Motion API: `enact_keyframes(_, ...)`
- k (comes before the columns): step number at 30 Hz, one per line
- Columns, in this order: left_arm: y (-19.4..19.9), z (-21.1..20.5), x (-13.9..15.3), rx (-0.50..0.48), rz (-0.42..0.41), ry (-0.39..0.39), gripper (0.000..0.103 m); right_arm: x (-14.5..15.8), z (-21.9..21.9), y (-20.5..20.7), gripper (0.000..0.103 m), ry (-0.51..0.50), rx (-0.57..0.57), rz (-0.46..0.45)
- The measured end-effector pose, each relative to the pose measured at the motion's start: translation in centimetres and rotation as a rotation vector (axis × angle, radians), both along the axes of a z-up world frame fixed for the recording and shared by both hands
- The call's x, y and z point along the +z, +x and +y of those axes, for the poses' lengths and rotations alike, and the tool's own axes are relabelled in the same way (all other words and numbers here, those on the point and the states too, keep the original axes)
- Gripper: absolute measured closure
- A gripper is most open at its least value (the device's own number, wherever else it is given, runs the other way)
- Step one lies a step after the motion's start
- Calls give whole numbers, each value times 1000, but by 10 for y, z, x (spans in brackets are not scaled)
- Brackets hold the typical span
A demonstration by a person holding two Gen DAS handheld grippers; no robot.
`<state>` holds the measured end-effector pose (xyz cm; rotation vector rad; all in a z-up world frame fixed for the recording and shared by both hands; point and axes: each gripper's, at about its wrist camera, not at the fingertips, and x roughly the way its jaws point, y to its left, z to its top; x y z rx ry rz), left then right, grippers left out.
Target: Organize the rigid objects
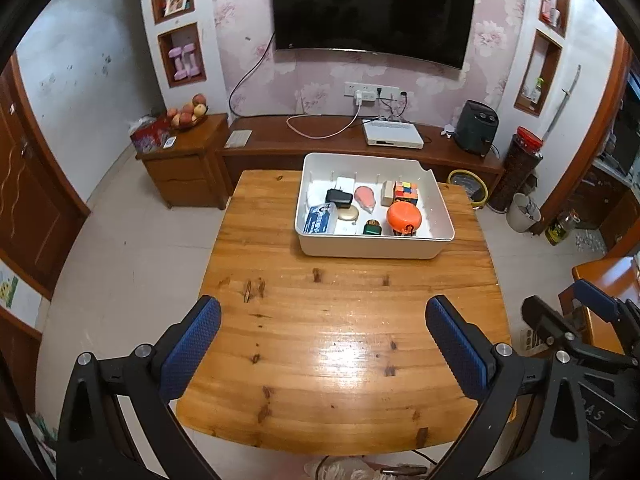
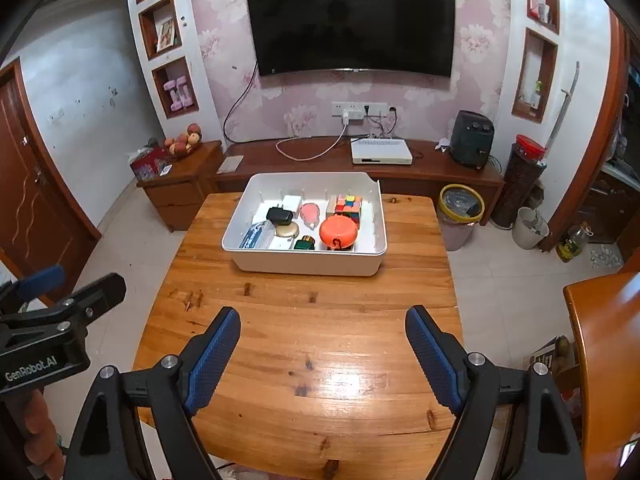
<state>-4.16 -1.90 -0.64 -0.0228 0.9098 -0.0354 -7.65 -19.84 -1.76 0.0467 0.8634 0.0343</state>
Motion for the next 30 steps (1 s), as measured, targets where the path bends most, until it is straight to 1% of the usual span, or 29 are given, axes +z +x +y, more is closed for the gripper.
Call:
enact_keyframes(5, -5, 8, 0, 21, 8, -10, 1, 12, 5, -8, 18, -16, 3, -49)
enact_keyframes(9, -7, 9, -1, 16, 13, -10, 1, 18, 7, -13, 18, -29, 5, -83)
enact_keyframes(22, -18, 3, 1, -19, -1, 18, 1, 17, 7, -17, 18, -26, -2, -78)
enact_keyframes(30, -18, 2, -2, -22, 14, 21, 1, 16, 7, -17, 18, -25, -2, -71)
